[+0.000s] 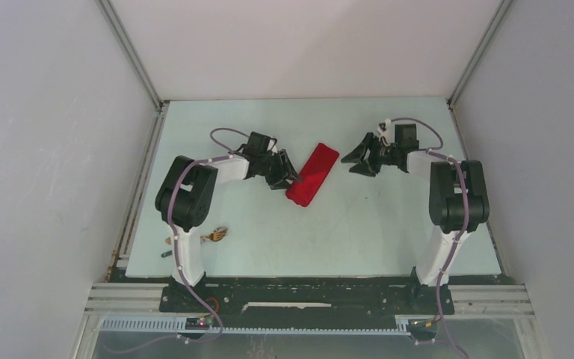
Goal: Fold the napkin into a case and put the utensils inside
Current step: Move the smaller rectangle folded napkin to the corner of the board, then pick up the utensils from the corner of the board.
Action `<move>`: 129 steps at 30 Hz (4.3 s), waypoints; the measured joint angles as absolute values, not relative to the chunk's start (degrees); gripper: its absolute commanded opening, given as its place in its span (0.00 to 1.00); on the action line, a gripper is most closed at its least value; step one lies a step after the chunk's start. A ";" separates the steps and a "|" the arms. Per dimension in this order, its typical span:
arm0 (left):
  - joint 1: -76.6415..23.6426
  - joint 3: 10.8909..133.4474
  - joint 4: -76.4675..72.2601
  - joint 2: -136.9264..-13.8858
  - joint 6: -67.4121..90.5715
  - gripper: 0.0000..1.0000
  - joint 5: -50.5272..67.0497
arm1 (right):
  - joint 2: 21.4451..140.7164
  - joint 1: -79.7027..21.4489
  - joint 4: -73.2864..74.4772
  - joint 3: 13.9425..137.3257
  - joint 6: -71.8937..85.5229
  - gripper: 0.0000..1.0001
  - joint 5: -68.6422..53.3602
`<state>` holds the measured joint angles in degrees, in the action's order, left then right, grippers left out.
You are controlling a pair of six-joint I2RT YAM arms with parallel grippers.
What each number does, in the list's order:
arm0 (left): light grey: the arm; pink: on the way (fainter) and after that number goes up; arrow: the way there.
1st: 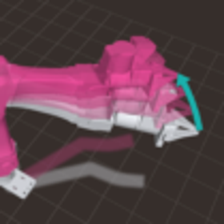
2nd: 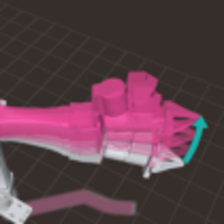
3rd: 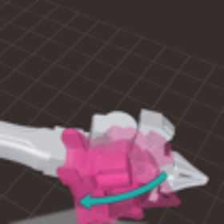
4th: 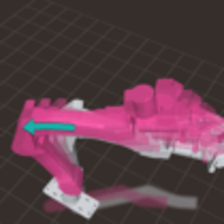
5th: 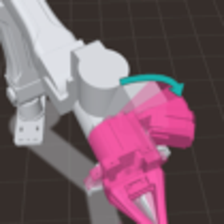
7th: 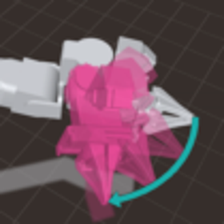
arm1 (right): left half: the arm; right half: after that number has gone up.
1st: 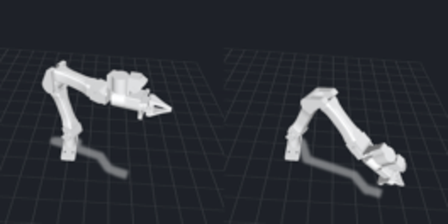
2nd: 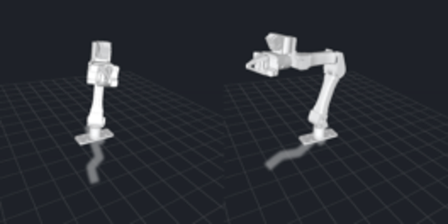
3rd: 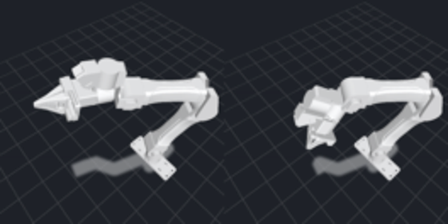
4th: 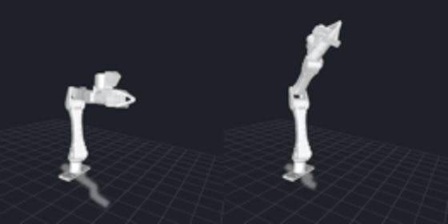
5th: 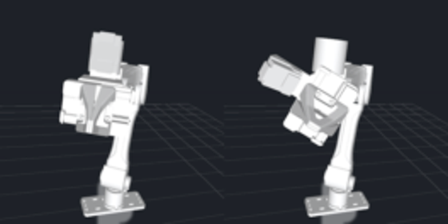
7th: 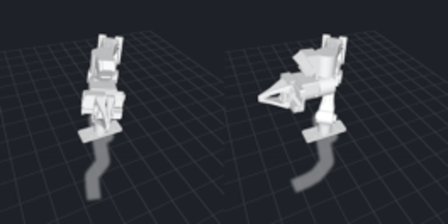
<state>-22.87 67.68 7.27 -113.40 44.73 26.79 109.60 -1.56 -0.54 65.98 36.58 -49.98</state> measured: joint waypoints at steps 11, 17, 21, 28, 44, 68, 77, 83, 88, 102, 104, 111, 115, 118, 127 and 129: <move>-29.63 90.94 7.22 -129.62 47.00 0.56 28.60 | 104.71 3.51 3.18 56.77 32.73 0.66 -44.97; -33.10 109.65 6.66 -142.23 51.99 0.56 30.70 | 99.33 10.66 2.90 51.09 33.10 0.67 -42.22; -35.88 119.77 3.27 -149.64 58.04 0.58 30.83 | 97.80 17.45 2.42 50.96 33.28 0.68 -40.40; -40.77 140.33 -2.63 -163.33 67.81 0.64 27.51 | 96.25 19.22 3.81 51.44 31.79 0.69 -36.71; -29.80 88.75 8.12 -116.79 52.64 0.74 25.61 | 93.45 6.83 7.09 48.18 31.53 0.67 -28.53; -32.18 55.83 13.91 -75.90 44.34 0.74 25.87 | 102.37 -0.14 -5.10 51.53 42.09 0.65 -19.00; -32.16 55.77 15.44 -68.88 44.23 0.74 24.97 | 123.15 -11.66 -4.89 83.40 44.05 0.65 -20.27; -31.92 55.77 19.11 -66.54 42.46 0.74 22.52 | 123.42 -13.43 1.41 91.94 40.47 0.70 -24.51; -30.13 55.77 24.12 -65.14 40.18 0.76 18.46 | 116.11 -12.80 11.75 89.08 30.96 0.72 -26.74; -19.88 56.51 56.49 -66.41 35.46 0.74 -5.30 | 95.37 -30.26 16.78 64.12 20.69 0.70 -30.81; -16.43 53.84 57.87 -65.69 37.69 0.70 -6.94 | 95.18 -33.76 16.29 62.57 20.62 0.69 -31.88; 1.43 38.09 57.04 -46.39 52.25 0.60 -10.44 | 93.30 -37.60 13.30 57.69 20.71 0.69 -33.67; 8.67 36.56 56.07 -45.89 57.43 0.57 -9.63 | 91.90 -37.58 11.29 55.90 20.78 0.69 -34.37; 11.27 36.38 54.83 -49.63 59.90 0.53 -8.08 | 90.67 -37.08 9.58 54.39 21.02 0.69 -35.05; 11.77 32.80 49.56 -56.80 65.73 0.48 -4.05 | 90.30 -34.37 4.19 50.65 23.03 0.68 -38.20; 11.77 31.64 48.47 -57.45 66.65 0.46 -3.77 | 90.30 -34.02 3.62 50.35 23.49 0.68 -38.74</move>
